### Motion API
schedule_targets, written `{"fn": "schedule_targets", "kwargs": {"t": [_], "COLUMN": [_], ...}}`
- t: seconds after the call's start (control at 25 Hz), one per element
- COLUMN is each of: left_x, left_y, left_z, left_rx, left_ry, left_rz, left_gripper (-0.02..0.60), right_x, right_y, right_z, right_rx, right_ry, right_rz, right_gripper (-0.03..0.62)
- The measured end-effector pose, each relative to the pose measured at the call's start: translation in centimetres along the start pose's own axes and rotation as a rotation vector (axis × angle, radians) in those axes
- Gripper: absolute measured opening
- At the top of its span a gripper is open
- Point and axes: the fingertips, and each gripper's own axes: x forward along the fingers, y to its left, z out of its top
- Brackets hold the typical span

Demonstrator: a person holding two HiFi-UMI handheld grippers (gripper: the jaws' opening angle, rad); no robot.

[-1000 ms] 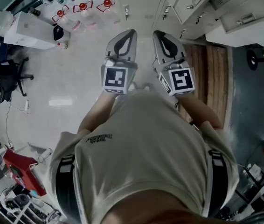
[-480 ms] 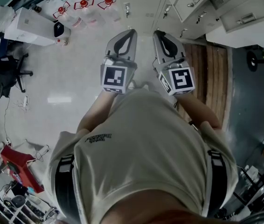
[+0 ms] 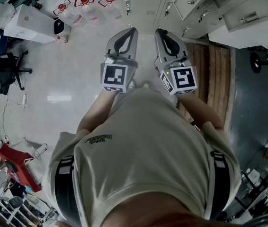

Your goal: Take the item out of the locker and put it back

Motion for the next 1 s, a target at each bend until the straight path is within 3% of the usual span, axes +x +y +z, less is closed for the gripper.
{"fn": "schedule_targets", "kwargs": {"t": [0.6,1.0], "left_x": [0.6,2.9], "left_y": [-1.2,1.2], "left_z": [-0.2,-1.3], "left_rx": [0.009,0.005], "left_ry": [-0.005,0.001], "left_rz": [0.053,0.061], "left_gripper": [0.015,0.015], "right_x": [-0.4,3.3], "right_y": [-1.1,-2.3], "right_z": [-0.1,-0.5], "right_rx": [-0.016,-0.029], "right_ry": [-0.016,-0.018], "right_rz": [0.047,0.05], "right_gripper": [0.002,0.002]}}
